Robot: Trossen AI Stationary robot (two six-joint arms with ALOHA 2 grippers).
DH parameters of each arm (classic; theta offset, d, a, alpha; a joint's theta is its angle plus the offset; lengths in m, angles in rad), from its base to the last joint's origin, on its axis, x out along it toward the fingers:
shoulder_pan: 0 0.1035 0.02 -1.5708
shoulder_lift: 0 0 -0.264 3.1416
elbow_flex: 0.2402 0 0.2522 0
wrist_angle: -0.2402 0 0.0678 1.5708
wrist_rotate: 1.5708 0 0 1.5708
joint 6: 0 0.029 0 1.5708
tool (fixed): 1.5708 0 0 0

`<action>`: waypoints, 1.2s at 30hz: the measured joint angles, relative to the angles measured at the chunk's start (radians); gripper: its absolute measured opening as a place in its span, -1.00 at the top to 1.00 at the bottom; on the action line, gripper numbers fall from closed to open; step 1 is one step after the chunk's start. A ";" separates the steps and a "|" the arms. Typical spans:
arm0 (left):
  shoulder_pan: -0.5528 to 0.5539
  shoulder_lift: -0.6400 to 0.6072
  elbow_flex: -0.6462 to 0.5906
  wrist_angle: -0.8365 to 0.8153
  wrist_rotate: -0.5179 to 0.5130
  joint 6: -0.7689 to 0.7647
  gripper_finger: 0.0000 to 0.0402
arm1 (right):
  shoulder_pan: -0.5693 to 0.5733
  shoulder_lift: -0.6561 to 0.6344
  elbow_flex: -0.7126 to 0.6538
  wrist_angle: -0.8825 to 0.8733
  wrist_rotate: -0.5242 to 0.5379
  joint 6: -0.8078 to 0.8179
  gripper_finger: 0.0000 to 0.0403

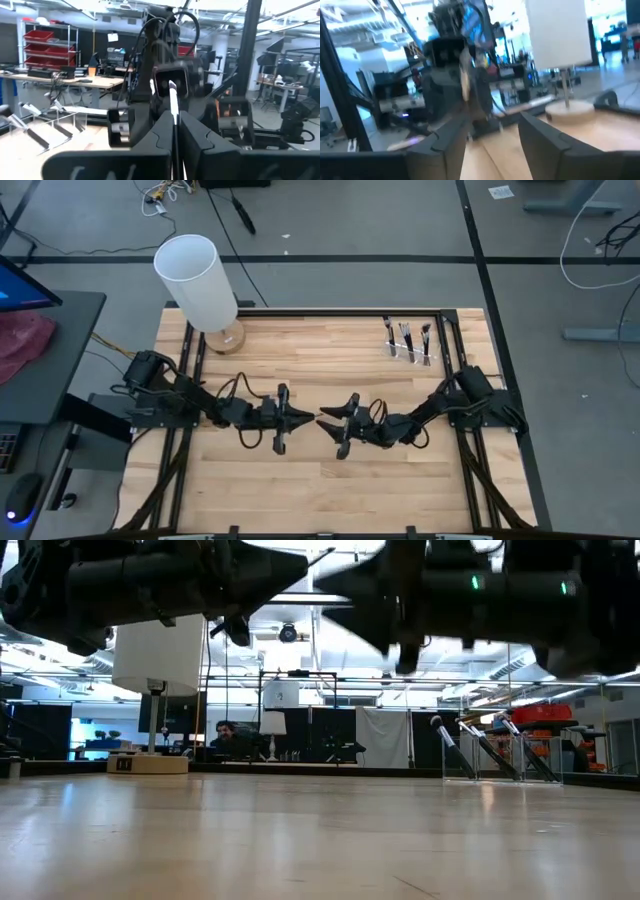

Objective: Put items in baskets/containers
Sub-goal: Put the eyeshadow brush into the transparent organizer

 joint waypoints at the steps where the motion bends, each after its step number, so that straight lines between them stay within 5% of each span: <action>1: -0.001 0.000 0.001 0.001 0.004 0.003 0.93 | 0.000 -0.004 0.013 0.005 0.009 -0.018 0.11; 23: -0.002 0.000 0.001 0.025 0.025 0.032 0.93 | -0.014 -0.061 0.062 -0.004 -0.139 -0.053 0.29; 36: -0.003 0.000 0.001 0.023 0.013 0.032 0.92 | -0.014 -0.061 0.083 -0.062 -0.141 -0.080 0.95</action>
